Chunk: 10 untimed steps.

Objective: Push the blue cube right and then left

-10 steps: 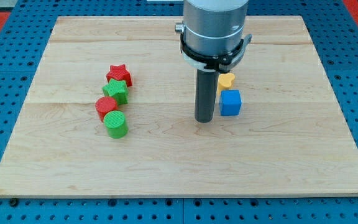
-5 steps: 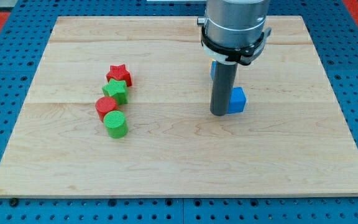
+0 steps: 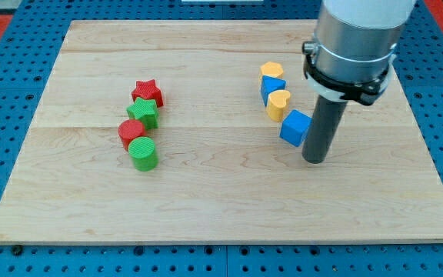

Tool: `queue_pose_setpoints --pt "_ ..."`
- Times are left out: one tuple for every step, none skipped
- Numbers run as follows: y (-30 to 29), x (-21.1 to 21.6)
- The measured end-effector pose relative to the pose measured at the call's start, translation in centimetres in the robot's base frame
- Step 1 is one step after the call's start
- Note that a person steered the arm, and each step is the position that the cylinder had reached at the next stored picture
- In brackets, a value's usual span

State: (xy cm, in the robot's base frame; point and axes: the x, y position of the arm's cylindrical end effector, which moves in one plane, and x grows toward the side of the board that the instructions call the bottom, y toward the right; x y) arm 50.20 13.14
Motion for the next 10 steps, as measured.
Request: queue_pose_setpoints --pt "2.2 -1.3" --pt "3.2 -3.8" --pt "2.3 -3.9" --pt "0.7 -3.9" --pt "-1.1 -3.1" --pt "-1.9 -2.5" --pt "-2.9 -2.5" --pt "-3.8 -2.5" --pt "-3.8 -2.4" --pt "-4.5 -2.3"
